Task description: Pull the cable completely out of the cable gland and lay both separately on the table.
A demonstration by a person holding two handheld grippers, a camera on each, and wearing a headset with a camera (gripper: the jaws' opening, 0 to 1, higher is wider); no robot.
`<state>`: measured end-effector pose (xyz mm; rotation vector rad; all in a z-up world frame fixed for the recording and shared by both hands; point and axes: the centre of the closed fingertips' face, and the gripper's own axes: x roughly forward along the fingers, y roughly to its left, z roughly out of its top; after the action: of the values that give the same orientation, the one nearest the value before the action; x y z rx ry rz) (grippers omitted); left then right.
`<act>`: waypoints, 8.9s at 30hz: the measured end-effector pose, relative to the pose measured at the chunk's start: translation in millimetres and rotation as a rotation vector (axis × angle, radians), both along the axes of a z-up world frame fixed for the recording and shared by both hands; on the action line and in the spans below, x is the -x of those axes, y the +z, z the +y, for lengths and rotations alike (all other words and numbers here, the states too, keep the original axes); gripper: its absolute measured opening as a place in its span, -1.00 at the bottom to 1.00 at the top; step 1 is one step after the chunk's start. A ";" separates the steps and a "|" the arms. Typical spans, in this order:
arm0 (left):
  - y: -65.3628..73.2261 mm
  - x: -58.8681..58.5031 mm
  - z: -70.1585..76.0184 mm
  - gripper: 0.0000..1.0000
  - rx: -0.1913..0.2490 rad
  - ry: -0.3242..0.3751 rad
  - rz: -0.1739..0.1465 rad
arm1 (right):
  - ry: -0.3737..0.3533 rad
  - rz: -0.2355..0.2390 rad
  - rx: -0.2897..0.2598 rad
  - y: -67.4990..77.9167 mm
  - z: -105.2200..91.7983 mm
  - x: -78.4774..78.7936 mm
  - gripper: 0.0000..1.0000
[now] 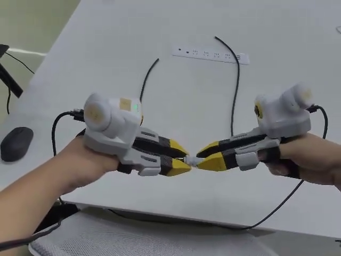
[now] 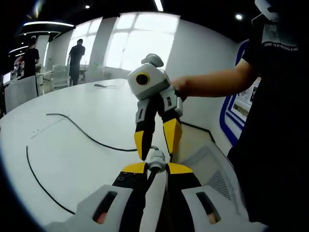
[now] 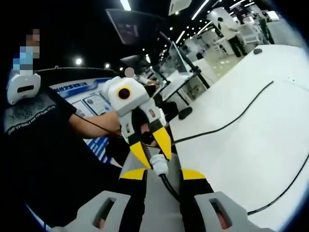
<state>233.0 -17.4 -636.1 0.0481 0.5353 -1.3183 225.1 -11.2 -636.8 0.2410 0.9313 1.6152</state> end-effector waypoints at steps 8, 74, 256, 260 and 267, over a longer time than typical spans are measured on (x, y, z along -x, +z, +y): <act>-1.8 -1.3 -0.7 -0.70 -0.010 -0.009 -0.002 | 0.012 0.015 -0.022 1.4 0.8 -0.7 -0.79; 2.1 -5.7 4.5 -0.70 -0.005 0.102 -0.033 | -0.141 -0.823 0.156 7.6 -14.5 -11.2 -0.79; 2.0 -3.5 49.7 -0.70 0.035 0.067 0.027 | -0.653 -0.695 0.643 -31.6 -40.6 -19.9 -0.83; 0.5 -2.7 49.6 -0.70 0.029 0.060 0.023 | -0.540 -0.807 0.618 -13.9 -11.9 -16.1 -0.71; 0.0 -1.2 49.2 -0.70 0.028 0.049 0.022 | -0.391 -0.935 0.645 -14.4 22.4 -16.7 -0.76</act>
<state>234.2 31.8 -636.1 -0.0032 0.5335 -1.2792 241.9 11.2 -651.2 -0.6917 0.5575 0.8258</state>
